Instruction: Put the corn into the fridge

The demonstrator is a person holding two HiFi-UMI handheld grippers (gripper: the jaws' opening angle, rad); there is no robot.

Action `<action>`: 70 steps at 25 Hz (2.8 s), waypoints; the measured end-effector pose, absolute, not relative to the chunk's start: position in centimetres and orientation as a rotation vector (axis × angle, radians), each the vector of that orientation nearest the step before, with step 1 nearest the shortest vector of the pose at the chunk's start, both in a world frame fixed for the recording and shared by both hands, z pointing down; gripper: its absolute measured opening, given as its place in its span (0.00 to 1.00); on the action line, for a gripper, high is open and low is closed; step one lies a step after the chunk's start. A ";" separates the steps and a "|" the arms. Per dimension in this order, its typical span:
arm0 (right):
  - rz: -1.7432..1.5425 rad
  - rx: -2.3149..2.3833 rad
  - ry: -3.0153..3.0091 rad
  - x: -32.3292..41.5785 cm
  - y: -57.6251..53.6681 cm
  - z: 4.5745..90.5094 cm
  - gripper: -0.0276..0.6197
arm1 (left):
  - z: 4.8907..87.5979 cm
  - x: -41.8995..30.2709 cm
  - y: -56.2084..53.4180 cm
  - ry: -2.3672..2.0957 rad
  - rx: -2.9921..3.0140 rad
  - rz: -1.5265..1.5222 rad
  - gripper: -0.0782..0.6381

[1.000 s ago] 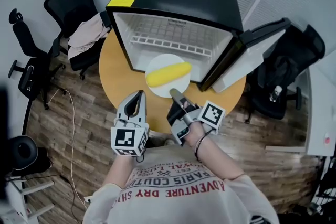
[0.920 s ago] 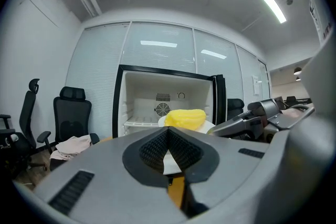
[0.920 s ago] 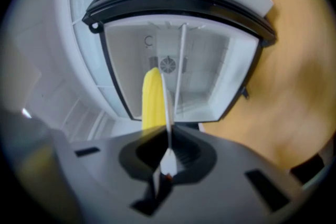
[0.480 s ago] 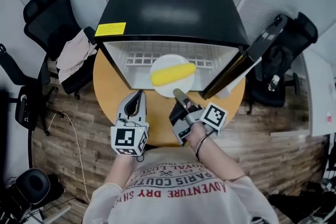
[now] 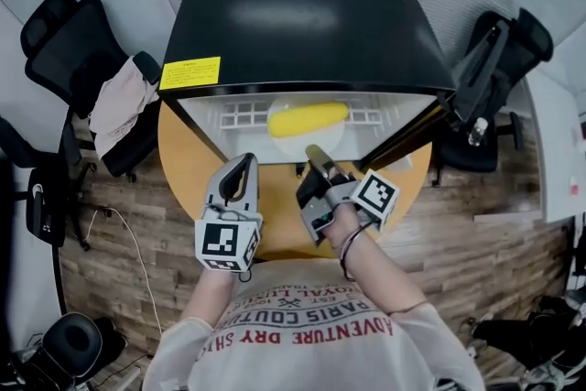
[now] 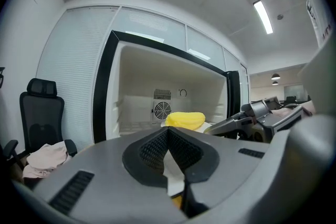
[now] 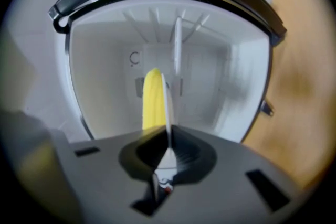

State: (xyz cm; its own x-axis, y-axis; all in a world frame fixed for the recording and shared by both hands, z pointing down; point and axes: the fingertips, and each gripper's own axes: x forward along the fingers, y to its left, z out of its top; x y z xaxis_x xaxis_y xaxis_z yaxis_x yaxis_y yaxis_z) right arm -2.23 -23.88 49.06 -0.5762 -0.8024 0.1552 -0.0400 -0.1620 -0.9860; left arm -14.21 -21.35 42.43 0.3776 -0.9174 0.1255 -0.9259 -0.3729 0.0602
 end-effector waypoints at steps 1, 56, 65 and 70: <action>-1.795 -0.976 1.546 -2.2 -24.2 49.2 0.10 | 42.6 -14.2 -21.5 -1.675 2.507 0.111 0.14; -0.925 -1.480 2.551 -2.3 -21.0 47.1 0.10 | 43.8 -12.0 -19.5 -1.560 2.540 0.144 0.14; -0.015 -1.780 2.802 -0.5 -20.3 43.1 0.10 | 43.7 -10.9 -17.9 -1.550 2.562 0.172 0.14; 0.175 -1.761 2.761 0.3 -19.7 41.1 0.10 | 43.6 -10.7 -17.5 -1.557 2.572 0.186 0.14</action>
State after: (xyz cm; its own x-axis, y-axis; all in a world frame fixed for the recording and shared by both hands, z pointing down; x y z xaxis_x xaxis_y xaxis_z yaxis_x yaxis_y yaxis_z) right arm 0.29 -19.68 41.15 -0.4169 -0.9071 0.0587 -0.8924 0.4207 0.1635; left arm -10.66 -17.47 43.56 0.4606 -0.8708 0.1716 -0.8868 -0.4599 0.0467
